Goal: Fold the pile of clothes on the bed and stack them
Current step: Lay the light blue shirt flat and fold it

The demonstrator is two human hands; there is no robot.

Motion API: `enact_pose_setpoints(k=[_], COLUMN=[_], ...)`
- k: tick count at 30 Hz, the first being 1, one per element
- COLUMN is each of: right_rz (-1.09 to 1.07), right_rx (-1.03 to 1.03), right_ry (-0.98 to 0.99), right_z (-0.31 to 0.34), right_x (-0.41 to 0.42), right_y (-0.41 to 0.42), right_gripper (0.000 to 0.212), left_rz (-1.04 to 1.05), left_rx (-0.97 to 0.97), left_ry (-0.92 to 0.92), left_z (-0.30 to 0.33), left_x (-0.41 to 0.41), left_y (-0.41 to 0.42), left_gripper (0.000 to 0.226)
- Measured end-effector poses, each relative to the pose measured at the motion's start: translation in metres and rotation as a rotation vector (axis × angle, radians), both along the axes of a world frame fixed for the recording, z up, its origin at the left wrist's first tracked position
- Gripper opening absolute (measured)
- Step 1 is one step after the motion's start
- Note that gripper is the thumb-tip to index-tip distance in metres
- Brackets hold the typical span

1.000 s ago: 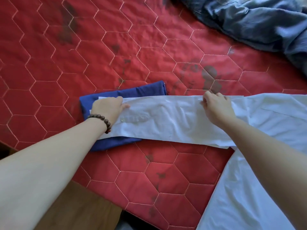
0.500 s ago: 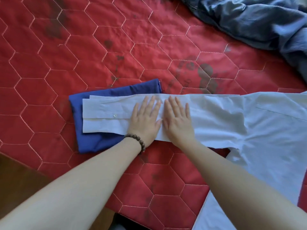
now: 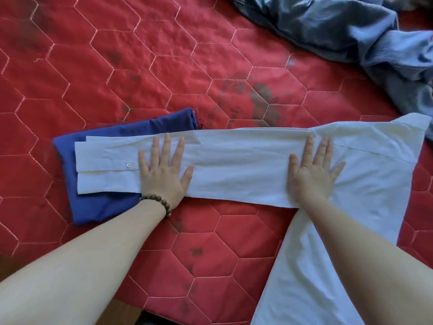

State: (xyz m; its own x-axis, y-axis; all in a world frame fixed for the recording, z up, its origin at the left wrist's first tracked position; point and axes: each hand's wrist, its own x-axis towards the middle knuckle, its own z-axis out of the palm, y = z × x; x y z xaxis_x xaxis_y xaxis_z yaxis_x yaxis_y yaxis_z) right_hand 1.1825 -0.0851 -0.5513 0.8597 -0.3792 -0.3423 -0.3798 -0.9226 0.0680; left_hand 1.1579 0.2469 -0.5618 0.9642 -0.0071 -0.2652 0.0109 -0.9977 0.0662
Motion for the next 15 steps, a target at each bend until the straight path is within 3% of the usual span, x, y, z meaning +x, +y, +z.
enact_pose_setpoints(k=[2, 5, 10, 15], right_rz=[0.0, 0.182, 0.457, 0.714], right_rx=[0.056, 0.167, 0.349, 0.31], right_ry=[-0.045, -0.058, -0.161, -0.156], right_z=[-0.002, -0.004, 0.001, 0.0], right_x=[0.002, -0.002, -0.015, -0.018], right_y=[0.026, 0.09, 0.202, 0.272], right_gripper=[0.065, 0.072, 0.067, 0.06], left_rz=[-0.002, -0.024, -0.046, -0.008], left_rx=[-0.007, -0.029, 0.021, 0.206], left_ry=[0.002, -0.018, -0.041, -0.012], left_z=[0.001, 0.003, 0.007, 0.017], left_x=[0.0, 0.0, -0.007, -0.016], left_y=[0.002, 0.009, 0.031, 0.069], left_gripper=[0.066, 0.066, 0.071, 0.067])
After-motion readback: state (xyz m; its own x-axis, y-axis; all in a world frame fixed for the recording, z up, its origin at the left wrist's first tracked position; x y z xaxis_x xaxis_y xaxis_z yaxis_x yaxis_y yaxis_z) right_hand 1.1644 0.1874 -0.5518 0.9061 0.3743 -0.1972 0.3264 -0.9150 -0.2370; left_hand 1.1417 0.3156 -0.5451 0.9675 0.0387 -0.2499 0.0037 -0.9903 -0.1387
